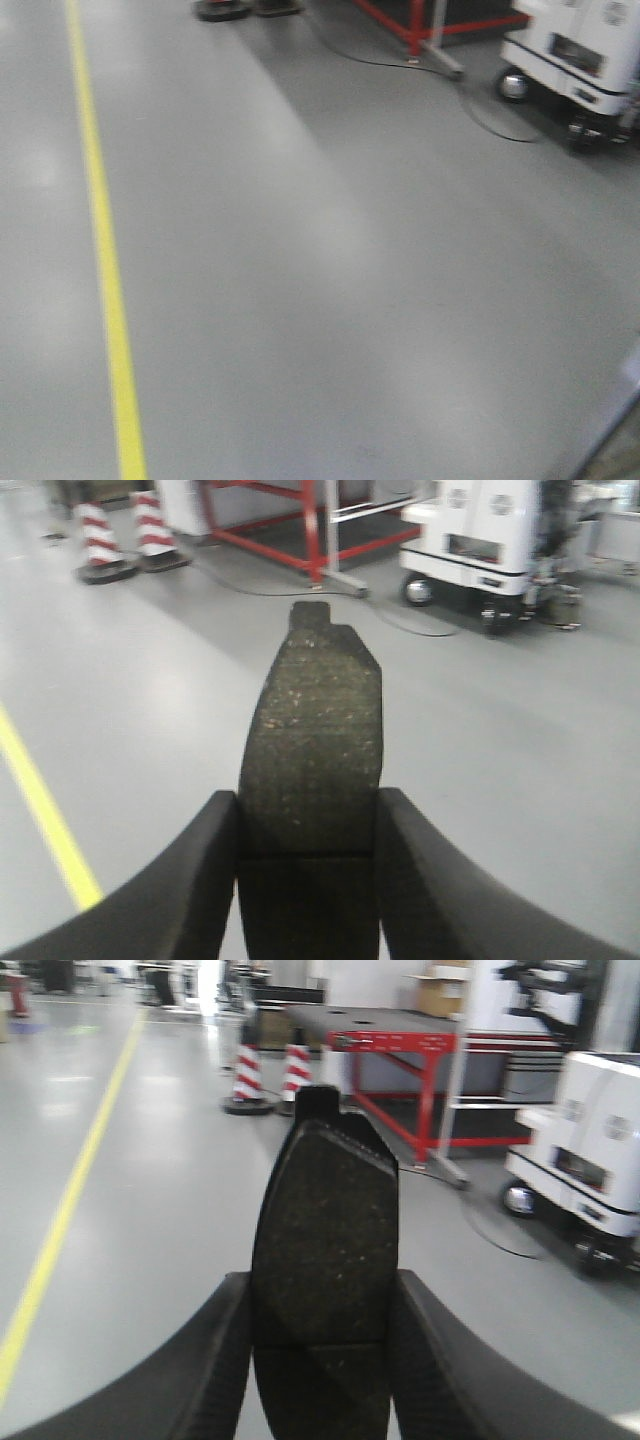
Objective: Move and align brake pads A on conveyor
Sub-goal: 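Drive along the yellow floor line past the striped cones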
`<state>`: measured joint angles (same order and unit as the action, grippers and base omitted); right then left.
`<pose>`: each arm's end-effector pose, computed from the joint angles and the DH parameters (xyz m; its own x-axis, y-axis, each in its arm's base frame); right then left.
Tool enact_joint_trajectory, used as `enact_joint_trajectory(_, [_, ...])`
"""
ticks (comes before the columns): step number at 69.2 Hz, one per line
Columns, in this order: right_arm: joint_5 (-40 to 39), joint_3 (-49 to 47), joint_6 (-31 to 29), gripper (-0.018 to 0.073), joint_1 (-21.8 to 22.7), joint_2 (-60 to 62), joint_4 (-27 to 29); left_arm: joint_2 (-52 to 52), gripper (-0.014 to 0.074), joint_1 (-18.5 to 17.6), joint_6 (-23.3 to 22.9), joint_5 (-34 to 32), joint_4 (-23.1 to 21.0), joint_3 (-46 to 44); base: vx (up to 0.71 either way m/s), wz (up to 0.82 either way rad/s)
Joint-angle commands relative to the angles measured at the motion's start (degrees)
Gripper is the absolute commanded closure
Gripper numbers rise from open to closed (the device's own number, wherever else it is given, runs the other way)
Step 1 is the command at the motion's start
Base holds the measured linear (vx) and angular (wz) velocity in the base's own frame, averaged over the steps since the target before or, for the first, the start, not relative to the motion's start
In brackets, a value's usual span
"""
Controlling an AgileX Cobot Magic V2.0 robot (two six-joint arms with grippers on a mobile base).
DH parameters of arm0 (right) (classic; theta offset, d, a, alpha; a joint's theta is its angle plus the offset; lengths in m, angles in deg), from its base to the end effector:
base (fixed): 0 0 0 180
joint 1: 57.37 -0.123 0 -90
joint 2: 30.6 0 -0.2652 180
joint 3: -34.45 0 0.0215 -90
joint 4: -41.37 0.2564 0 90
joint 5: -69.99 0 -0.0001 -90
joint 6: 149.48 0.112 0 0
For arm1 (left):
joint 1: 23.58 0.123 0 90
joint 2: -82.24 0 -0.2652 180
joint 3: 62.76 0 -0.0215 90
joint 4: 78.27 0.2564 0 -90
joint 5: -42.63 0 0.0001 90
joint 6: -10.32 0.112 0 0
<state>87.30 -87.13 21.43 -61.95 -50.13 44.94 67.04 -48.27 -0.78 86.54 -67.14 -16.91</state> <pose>0.1073 0.0107 0.2759 -0.0807 -0.1058 -0.9911 -0.1067 0.9896 -0.0969 0.0658 -0.0137 0.3077 -0.2416 0.0533 -0.9689 0.2838 0.9587 -0.0180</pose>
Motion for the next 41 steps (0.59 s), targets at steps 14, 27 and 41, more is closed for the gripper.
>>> enact_joint_trajectory(14, [-5.91,-1.83,-0.57,0.0564,0.4,-0.38,-0.13,-0.75,0.0603,-0.16,-0.09,-5.54,0.35,-1.42,-0.05,0.89])
enact_joint_trajectory(27, [-5.91,-1.83,-0.57,0.0564,0.4,-0.38,-0.13,-0.75,0.0603,-0.12,-0.09,-5.55,0.35,-1.42,0.01,0.75])
enact_joint_trajectory(41, [-5.91,-1.83,-0.57,0.0564,0.4,-0.38,-0.13,-0.75,0.0602,-0.12,-0.09,-5.55,0.35,-1.42,0.08,0.4])
